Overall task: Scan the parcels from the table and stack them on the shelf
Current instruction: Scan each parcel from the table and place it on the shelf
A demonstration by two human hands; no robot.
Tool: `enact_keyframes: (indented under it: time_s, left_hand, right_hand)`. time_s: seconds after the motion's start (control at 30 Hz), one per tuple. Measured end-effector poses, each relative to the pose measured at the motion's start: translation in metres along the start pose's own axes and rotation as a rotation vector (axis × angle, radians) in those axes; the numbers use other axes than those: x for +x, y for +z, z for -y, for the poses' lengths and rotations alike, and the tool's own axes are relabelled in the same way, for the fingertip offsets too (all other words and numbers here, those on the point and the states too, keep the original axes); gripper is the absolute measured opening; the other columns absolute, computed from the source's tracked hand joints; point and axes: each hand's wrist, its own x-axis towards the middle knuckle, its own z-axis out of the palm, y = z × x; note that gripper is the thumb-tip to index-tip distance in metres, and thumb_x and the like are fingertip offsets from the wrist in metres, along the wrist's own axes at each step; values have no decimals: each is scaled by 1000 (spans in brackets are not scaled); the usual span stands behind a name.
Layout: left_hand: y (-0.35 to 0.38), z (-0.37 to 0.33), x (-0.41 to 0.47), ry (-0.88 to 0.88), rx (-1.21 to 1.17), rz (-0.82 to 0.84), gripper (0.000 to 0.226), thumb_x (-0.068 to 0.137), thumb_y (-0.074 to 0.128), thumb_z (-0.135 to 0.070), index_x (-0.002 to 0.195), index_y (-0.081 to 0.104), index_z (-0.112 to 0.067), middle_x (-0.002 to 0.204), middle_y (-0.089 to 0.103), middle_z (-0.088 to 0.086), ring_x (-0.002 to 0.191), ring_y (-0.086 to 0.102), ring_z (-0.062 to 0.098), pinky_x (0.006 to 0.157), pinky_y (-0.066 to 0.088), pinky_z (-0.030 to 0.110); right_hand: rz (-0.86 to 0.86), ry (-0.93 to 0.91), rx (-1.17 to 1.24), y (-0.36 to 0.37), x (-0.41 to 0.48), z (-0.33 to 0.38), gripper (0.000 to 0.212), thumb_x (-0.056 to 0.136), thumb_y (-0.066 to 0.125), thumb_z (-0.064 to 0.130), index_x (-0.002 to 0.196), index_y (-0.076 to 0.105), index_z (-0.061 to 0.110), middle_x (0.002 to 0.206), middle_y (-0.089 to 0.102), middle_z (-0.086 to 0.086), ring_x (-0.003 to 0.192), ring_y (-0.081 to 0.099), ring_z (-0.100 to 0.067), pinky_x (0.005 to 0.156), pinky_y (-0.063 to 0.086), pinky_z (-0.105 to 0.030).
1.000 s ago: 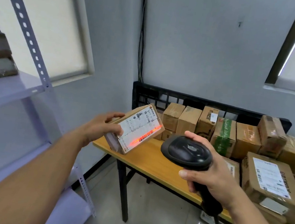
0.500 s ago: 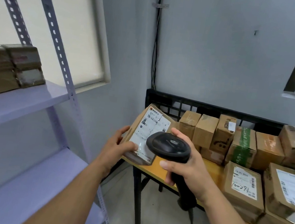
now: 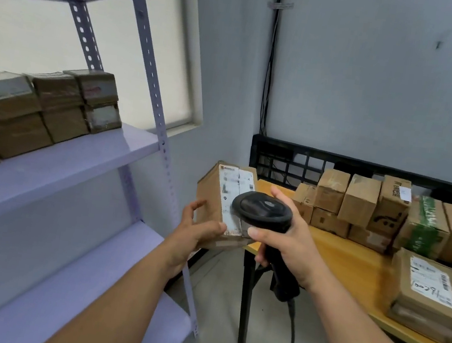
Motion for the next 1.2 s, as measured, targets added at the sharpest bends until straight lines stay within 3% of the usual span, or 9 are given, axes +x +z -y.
enact_keyframes:
  time_s: [0.07,0.23,0.37,0.5,0.63,1.0,1.2]
  left_hand:
    - [-13,3,-1,-1,48,61,114,62,78,-18,148,9,-44,121,67,1,106,67,17,84,54,25]
    - [-39,0,3,46,87,10,126,62,76,-8,150,-5,-47,120,67,7,105,67,22,68,57,22]
    - [-56,-3,4,72,127,-63,134,49,80,-18,148,-4,-52,120,64,5,109,63,22,95,53,47]
    - [-64,-5,5,90,186,-113,133,43,83,-28,141,1,-64,132,51,7,118,54,25,100,48,51]
    - [-67,-3,6,106,220,-111,132,41,83,-32,138,0,-68,137,46,6,122,51,28,98,49,55]
    - [-78,-1,-1,89,222,-125,131,40,83,-35,135,-1,-70,138,45,6,123,50,26,103,45,54]
    - [-86,-12,-14,124,200,-122,131,50,81,-22,148,-1,-51,133,54,2,118,54,21,98,51,48]
  right_hand:
    - [10,-6,-15,9,0,3,96,75,79,1,148,30,39,117,65,-14,52,60,-26,47,52,-34]
    - [-6,-82,-13,30,-5,13,101,63,84,13,147,33,39,114,68,-12,51,61,-30,49,52,-38]
    - [10,-133,96,42,-16,24,106,60,86,17,148,32,38,112,71,-12,51,62,-30,47,52,-36]
    - [47,-164,177,52,-26,36,111,52,94,32,145,35,41,87,71,-20,48,60,-28,45,51,-32]
    - [29,-167,162,56,-30,39,97,66,83,14,147,33,36,69,64,-19,45,57,-28,43,48,-32]
    - [44,-147,76,66,-38,39,97,60,84,18,144,38,33,68,64,-15,44,56,-28,43,49,-33]
    - [67,-146,73,71,-36,41,97,60,85,20,144,39,35,69,64,-14,46,56,-28,44,49,-34]
